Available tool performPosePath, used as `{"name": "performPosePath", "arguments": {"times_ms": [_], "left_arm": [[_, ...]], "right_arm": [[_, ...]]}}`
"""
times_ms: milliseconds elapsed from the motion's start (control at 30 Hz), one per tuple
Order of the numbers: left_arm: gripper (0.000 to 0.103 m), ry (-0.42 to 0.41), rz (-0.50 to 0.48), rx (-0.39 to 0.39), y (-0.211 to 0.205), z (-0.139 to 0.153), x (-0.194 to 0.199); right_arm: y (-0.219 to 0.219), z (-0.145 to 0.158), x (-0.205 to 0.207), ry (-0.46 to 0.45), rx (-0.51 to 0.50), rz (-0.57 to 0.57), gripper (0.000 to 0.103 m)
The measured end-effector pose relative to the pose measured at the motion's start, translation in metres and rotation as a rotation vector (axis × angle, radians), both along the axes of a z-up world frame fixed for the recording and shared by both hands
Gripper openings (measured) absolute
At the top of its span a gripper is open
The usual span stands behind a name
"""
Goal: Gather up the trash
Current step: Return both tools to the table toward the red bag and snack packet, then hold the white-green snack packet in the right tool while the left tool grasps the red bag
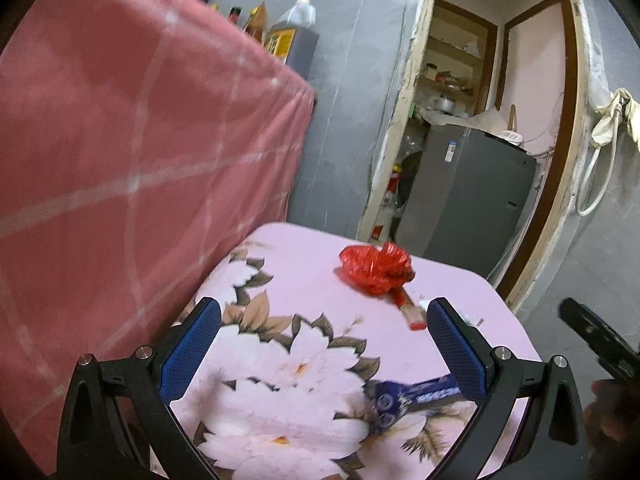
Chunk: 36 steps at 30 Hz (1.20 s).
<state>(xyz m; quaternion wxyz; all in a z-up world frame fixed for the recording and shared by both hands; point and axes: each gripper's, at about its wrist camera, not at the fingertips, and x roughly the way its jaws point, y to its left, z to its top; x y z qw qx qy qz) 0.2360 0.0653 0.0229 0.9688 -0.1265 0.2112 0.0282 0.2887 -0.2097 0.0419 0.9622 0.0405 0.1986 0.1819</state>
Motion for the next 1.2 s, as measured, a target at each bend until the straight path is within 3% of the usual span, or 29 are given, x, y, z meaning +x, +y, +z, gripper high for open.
{"name": "performPosePath", "arguments": {"times_ms": [233,533,733,867,1200], "left_arm": [[0.101,0.106,0.002,0.011,0.005,-0.012,0.020],[0.100,0.203,-0.048,-0.019,0.015,-0.023,0.068],[0.100,0.249,-0.102,-0.031,0.015,-0.026,0.094],[0.100,0.268,-0.137,-0.020,0.011,-0.023,0.110],[0.100,0.300,-0.227,-0.028,-0.008,-0.024,0.141]], "right_arm": [[0.019,-0.021,0.036,0.148,-0.042,0.044,0.102],[0.046,-0.042,0.074,0.319,-0.084,0.141,0.080],[0.059,-0.054,0.094,0.410,-0.142,0.169,0.056],[0.059,-0.062,0.102,0.436,-0.159,0.165,0.031],[0.048,-0.058,0.129,0.421,-0.164,0.116,0.029]]}}
